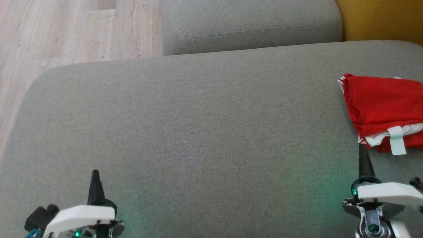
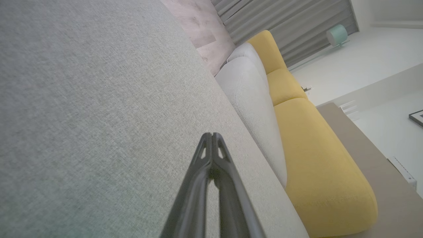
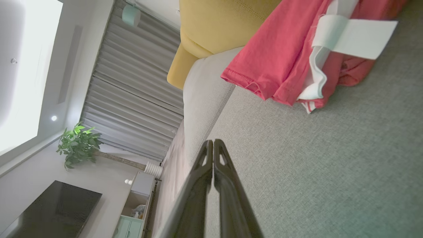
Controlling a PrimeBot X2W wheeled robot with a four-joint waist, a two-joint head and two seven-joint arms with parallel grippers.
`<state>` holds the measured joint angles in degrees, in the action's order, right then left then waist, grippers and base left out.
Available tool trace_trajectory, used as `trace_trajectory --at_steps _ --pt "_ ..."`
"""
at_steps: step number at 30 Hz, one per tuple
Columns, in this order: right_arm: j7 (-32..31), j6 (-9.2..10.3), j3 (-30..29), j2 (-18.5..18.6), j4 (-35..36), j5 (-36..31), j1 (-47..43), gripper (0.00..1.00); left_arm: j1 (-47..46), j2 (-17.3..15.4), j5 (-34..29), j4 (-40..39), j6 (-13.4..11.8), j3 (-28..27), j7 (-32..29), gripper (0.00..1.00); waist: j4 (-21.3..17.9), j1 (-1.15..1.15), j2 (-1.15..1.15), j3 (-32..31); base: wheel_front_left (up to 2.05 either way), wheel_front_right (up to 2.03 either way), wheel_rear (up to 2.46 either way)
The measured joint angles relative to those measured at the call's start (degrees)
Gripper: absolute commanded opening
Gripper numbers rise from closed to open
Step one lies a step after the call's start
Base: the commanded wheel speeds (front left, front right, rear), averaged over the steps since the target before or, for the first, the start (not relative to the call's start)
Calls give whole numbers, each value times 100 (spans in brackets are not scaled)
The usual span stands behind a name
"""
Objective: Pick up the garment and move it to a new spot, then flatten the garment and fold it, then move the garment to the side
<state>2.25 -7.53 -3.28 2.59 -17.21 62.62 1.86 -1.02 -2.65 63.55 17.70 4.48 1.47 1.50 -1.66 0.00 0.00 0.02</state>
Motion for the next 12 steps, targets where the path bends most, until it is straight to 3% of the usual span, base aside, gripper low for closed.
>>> trace_trajectory --at_steps 12 --pt "-210 0 -96 0 7 743 1 0 -94 0 712 -31 63 -162 -196 0 42 0 0 4 0 0 0"
